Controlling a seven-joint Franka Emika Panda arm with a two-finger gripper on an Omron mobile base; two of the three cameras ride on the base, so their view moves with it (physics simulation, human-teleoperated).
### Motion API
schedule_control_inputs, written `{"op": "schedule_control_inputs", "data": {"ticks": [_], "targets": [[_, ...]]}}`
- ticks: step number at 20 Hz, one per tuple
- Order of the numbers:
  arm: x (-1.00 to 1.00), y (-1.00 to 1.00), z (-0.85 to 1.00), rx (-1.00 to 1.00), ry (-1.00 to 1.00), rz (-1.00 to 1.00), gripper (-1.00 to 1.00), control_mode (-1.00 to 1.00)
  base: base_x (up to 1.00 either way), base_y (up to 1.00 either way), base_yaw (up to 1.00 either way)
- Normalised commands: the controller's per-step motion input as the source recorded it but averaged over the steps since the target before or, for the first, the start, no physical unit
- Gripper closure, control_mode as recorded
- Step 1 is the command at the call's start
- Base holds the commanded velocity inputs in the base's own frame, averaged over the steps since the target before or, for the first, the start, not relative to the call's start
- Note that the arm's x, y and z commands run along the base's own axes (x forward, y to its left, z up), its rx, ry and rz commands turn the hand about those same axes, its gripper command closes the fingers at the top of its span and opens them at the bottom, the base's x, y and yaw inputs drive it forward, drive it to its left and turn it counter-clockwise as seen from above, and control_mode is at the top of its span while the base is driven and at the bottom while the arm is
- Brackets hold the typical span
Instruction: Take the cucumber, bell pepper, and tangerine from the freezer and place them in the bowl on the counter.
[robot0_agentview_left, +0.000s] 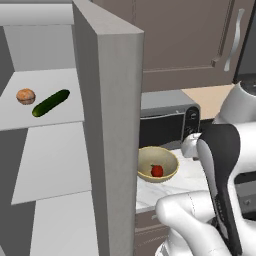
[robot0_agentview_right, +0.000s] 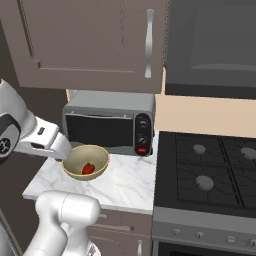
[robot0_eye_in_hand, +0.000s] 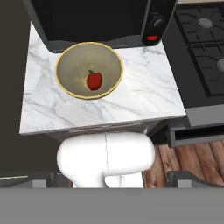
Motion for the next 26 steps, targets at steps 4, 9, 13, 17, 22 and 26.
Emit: {"op": "schedule_control_inputs", "data": {"ticks": [4,9,13,17,22,26], "targets": [[-0.33,0.0,0.15,0.0,-0.11,0.0,-1.0,-1.0,0.0,0.0,0.0],[-0.16,-0.01,0.24,0.0,-0.04,0.03,-1.0,-1.0,0.0,0.0,0.0],[0.0,-0.05,0.15,0.0,0.0,0.06,-1.0,-1.0,0.0,0.0,0.0],[-0.04,-0.03,0.0,0.0,-0.04,0.06,-1.0,-1.0,0.0,0.0,0.0],[-0.09,0.0,0.0,0.0,-0.05,0.01,-1.0,-1.0,0.0,0.0,0.0],[-0.01,0.0,0.0,0.0,0.0,0.0,-1.0,-1.0,0.0,0.0,0.0]]}}
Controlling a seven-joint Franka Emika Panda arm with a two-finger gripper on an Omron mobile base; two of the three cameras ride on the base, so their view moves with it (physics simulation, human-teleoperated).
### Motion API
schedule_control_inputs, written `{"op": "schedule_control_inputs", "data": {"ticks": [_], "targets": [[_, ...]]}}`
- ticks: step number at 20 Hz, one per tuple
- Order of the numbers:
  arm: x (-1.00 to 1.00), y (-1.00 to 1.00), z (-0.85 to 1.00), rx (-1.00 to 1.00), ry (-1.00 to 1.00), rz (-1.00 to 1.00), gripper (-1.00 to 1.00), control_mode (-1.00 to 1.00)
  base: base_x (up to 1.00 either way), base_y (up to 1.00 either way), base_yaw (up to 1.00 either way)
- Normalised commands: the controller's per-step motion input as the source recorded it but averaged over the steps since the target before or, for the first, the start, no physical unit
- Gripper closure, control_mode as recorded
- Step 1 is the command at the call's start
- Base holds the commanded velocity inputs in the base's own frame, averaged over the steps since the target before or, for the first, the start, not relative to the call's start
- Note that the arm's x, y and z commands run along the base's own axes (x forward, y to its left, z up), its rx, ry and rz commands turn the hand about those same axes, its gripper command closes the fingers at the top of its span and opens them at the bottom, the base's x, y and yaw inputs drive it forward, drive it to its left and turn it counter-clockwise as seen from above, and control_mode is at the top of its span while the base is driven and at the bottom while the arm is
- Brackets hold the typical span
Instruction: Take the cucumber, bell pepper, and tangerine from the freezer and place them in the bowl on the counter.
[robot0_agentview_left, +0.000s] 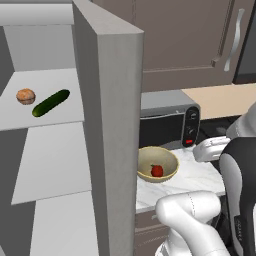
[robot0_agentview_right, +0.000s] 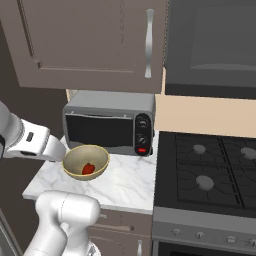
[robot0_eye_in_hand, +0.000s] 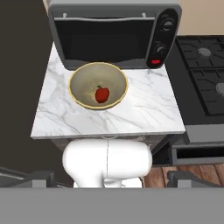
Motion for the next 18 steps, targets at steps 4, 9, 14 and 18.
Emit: {"op": "schedule_control_inputs", "data": {"ticks": [4,9,14,18], "targets": [[-0.02,0.0,0.0,0.0,0.0,0.0,-1.0,1.0,-0.03,0.0,0.0],[0.0,0.0,0.0,0.0,0.0,0.0,-1.0,1.0,-0.68,-0.05,0.0],[0.0,0.0,0.0,0.0,0.0,0.0,-1.0,1.0,-1.0,-0.22,-0.01],[0.0,0.0,0.0,0.0,0.0,0.0,-1.0,1.0,-1.0,-0.07,-0.02]]}}
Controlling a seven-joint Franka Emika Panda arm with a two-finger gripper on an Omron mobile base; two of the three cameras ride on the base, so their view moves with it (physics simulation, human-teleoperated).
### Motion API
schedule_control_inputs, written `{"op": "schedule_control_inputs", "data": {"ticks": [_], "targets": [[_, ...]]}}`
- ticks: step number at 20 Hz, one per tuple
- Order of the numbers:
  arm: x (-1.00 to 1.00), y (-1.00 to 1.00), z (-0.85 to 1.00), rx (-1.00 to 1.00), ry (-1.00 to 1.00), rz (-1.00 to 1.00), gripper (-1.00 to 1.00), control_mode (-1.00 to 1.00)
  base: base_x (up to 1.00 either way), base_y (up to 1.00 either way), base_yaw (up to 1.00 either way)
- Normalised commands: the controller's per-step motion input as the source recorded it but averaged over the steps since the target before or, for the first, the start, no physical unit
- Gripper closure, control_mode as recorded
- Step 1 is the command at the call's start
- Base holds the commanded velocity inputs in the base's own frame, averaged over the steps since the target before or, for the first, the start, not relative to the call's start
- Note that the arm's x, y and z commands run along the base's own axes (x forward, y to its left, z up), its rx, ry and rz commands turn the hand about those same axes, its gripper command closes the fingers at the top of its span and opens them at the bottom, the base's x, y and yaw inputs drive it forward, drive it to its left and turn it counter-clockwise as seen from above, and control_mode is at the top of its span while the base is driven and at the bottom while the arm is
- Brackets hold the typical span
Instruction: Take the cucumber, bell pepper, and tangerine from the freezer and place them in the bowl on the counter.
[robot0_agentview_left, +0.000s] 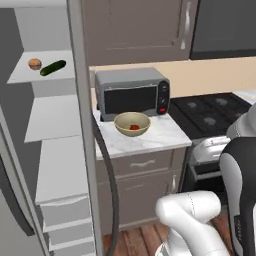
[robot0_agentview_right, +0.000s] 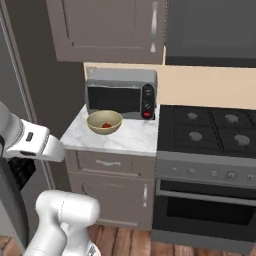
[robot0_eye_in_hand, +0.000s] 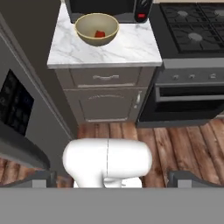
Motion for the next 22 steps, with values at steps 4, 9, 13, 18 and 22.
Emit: {"op": "schedule_control_inputs", "data": {"ticks": [4,9,13,18,22], "targets": [[0.0,0.0,0.0,0.0,0.0,0.0,-1.0,1.0,-0.87,0.24,0.0],[0.0,0.0,0.0,0.0,0.0,0.0,-1.0,1.0,-0.4,0.76,0.0],[0.0,0.0,0.0,0.0,0.0,0.0,-1.0,1.0,-0.19,0.91,0.0],[0.0,0.0,0.0,0.0,0.0,0.0,-1.0,1.0,0.0,0.89,0.0],[0.0,0.0,0.0,0.0,0.0,0.0,-1.0,1.0,0.01,0.75,0.0]]}}
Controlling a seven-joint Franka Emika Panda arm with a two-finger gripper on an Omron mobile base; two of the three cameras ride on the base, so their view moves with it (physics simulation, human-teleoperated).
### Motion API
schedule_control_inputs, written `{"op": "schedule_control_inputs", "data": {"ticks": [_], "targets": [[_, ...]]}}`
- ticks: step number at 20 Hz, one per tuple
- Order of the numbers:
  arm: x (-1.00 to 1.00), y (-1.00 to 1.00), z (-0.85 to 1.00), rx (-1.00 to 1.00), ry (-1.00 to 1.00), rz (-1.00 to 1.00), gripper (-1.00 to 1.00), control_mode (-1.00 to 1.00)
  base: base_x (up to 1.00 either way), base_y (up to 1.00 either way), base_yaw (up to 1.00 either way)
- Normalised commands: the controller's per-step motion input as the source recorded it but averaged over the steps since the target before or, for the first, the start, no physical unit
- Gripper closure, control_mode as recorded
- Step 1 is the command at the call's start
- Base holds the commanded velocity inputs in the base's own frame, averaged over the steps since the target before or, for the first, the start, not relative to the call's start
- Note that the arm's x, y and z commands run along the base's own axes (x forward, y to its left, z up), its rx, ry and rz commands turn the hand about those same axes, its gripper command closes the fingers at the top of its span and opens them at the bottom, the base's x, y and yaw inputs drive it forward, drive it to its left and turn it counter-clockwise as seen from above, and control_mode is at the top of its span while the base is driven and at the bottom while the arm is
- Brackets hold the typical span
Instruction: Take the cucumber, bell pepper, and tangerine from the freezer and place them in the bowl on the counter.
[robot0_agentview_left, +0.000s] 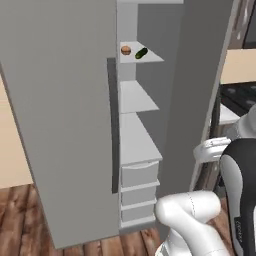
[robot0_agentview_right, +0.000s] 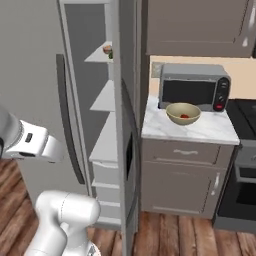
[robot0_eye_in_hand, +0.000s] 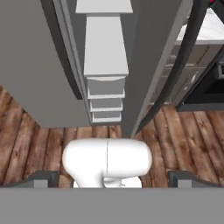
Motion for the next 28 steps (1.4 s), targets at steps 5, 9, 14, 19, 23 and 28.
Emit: {"op": "schedule_control_inputs", "data": {"ticks": [5,9,14,19,23,28], "targets": [[0.0,0.0,0.0,0.0,0.0,0.0,-1.0,1.0,0.12,0.62,0.0],[0.0,0.0,0.0,0.0,0.0,0.0,-1.0,1.0,0.34,0.53,0.0],[0.0,0.0,0.0,0.0,0.0,0.0,-1.0,1.0,0.51,0.35,0.0],[0.0,0.0,0.0,0.0,0.0,0.0,-1.0,1.0,0.57,0.16,0.0],[0.0,0.0,0.0,0.0,0.0,0.0,-1.0,1.0,0.58,0.0,0.0],[0.0,0.0,0.0,0.0,0.0,0.0,-1.0,1.0,0.5,-0.01,0.0]]}}
